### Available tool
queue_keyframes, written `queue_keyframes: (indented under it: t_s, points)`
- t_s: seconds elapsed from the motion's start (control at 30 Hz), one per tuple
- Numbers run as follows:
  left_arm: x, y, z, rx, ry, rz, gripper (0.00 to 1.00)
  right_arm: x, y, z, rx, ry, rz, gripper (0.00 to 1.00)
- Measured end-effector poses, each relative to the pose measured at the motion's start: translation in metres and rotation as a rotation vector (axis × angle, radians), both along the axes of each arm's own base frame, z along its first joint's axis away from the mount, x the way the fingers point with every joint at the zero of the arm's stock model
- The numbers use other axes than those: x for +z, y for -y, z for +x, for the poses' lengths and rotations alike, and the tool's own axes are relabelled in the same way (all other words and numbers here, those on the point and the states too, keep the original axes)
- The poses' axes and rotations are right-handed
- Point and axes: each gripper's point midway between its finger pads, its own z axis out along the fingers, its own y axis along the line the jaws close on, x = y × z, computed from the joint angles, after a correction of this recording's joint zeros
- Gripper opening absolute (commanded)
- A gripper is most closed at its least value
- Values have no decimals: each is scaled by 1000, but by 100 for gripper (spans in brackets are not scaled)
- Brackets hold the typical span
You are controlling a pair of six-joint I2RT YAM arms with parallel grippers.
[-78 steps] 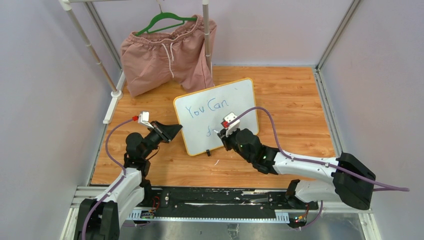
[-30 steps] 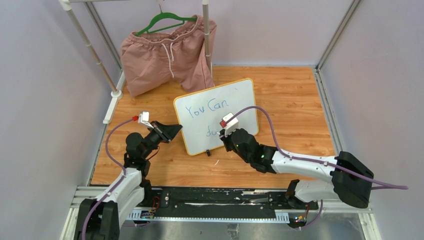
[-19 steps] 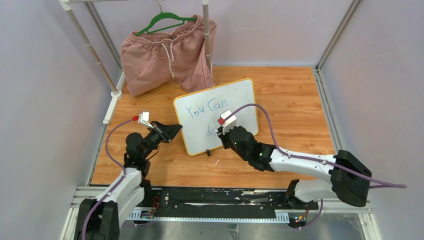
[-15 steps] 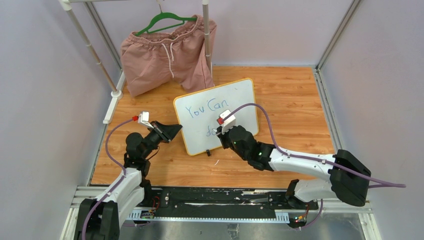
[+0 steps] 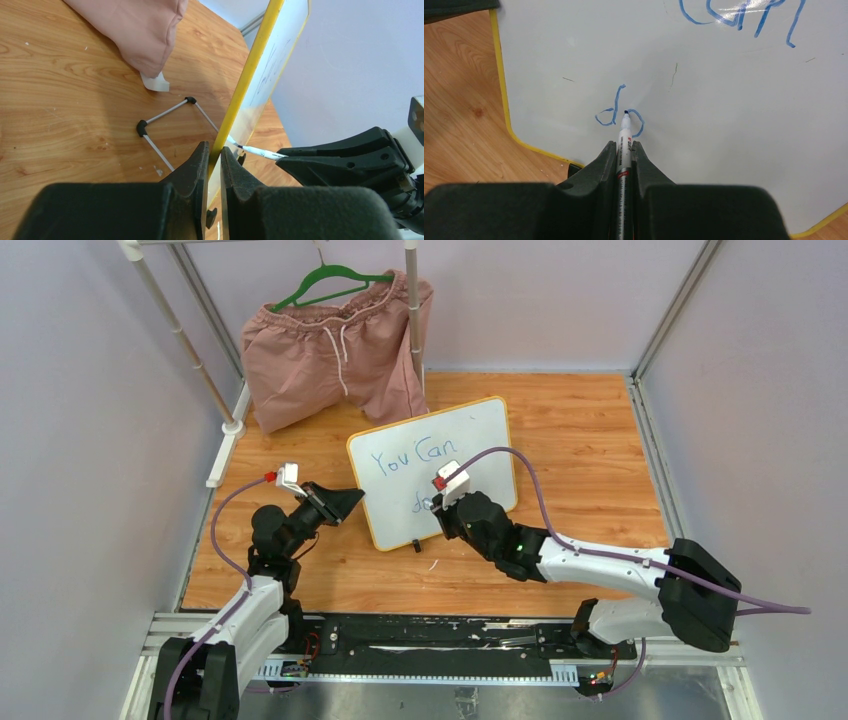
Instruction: Write a sentence on the whiteboard
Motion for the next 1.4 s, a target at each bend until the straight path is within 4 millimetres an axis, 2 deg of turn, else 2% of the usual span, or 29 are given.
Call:
queue_keyframes:
  t_s: [0.37,0.47,0.67,0.73,0.87,0.97,1.4]
  points:
    - [1,0,0,-2,4,-1,0,1,2,-4,9,-11,1,0]
    - [1,0,-1,-2,5,-1,0,14,10,-7,3,4,23,0]
    - [1,0,-1,-2,5,-1,0,59,29,-5,-38,71,130,0]
    - [1,0,-1,-2,5,-1,0,63,37,0,-58,88,150,0]
    - [1,0,-1,-2,5,-1,0,50,53,12,-93,76,140,0]
    - [1,0,-1,-2,5,-1,0,44,55,17,-95,63,131,0]
    - [1,0,0,-2,6,0,0,25,39,16,-29,18,111,0]
